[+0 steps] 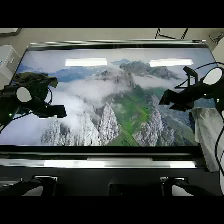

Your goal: Fold the clothes and pants, and hang the long-sleeved shirts on hangers.

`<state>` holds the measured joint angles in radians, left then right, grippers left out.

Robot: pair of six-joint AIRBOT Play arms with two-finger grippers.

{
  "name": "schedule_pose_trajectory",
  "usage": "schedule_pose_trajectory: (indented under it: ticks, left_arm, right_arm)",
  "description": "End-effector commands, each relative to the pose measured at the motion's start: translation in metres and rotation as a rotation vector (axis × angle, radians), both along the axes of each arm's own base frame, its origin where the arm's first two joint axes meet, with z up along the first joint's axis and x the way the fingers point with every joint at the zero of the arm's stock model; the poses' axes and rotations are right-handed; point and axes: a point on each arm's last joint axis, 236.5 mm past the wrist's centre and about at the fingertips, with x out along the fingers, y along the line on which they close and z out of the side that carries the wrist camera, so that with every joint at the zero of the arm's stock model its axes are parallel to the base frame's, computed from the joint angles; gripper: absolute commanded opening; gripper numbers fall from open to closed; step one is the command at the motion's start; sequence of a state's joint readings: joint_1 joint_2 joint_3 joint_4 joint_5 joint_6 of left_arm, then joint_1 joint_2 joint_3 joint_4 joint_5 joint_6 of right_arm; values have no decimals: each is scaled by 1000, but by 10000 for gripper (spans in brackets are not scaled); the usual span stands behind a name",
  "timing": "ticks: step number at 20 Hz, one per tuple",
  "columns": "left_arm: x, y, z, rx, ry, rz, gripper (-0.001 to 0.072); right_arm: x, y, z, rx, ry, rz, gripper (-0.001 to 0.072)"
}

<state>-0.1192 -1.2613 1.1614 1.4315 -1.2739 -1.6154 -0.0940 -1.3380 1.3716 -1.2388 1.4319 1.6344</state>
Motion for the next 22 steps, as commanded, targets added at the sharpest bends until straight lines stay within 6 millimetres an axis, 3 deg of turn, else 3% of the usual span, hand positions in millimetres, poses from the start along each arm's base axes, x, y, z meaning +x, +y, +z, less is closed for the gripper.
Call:
schedule_pose_trajectory:
  ticks: [1,13,17,20,21,22]
  left_arm:
    - [0,0,0,0,0,-1,720]
    - [2,0,0,-1,-7,0,720]
    - [48,-4,15,-23,-210,27,720]
    - [81,-12,33,-76,-362,59,720]
    - [99,-14,46,-99,-454,80,720]
    - [125,-12,66,-111,-589,103,720]
  right_arm:
    - [0,0,0,1,2,-2,623]
    - [1,0,0,1,-2,-4,623]
    - [25,-2,5,-2,-100,-38,621]
    - [24,-2,5,-3,-97,-36,621]
    - [26,-4,5,-7,-107,-40,596]
    - [31,-6,6,-15,-126,-46,523]
